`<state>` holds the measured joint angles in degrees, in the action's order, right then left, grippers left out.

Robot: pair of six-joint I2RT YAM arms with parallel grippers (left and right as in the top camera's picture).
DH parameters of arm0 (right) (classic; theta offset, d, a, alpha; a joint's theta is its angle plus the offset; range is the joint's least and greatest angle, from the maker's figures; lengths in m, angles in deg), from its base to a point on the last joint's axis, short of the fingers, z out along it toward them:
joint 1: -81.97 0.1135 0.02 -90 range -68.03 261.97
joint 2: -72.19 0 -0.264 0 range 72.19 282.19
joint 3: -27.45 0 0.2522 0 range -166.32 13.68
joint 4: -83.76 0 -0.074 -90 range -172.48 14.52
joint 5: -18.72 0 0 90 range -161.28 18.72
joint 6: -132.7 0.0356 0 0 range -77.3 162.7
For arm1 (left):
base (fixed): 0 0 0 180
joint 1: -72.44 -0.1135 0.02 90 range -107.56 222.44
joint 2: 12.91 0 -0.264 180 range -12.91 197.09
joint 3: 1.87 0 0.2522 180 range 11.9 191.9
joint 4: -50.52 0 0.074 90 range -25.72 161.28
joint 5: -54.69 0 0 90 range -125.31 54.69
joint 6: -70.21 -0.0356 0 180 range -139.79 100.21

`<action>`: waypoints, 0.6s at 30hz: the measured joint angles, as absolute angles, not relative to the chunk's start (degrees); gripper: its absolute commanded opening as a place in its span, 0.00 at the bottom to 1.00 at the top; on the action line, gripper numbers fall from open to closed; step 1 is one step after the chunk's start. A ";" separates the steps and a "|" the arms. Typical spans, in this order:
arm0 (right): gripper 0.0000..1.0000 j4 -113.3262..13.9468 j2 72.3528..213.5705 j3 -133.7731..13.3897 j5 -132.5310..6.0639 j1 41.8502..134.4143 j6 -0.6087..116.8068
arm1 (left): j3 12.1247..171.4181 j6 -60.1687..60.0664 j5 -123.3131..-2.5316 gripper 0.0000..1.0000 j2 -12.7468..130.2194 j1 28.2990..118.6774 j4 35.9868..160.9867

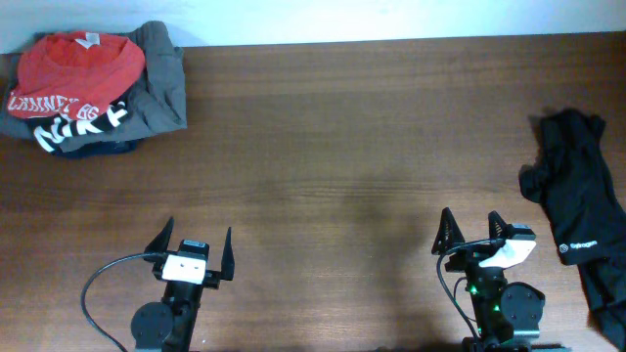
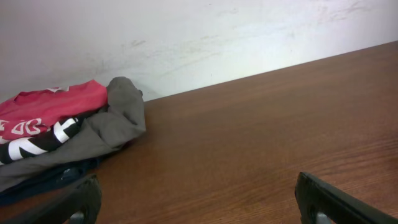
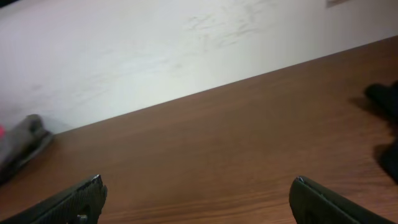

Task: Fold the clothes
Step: 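Open the right gripper and reach toward the black garment at right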

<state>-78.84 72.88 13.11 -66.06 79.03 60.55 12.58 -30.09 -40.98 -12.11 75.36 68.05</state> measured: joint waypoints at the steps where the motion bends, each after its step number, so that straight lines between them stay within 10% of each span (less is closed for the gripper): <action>1: 0.99 -78.92 72.88 13.11 -65.28 79.03 60.96 | 12.58 -30.09 -40.98 0.99 -12.11 75.36 68.05; 18: 0.98 -97.46 72.88 13.11 -50.68 79.03 76.61 | 12.58 -30.09 -40.82 0.99 -12.11 75.36 68.09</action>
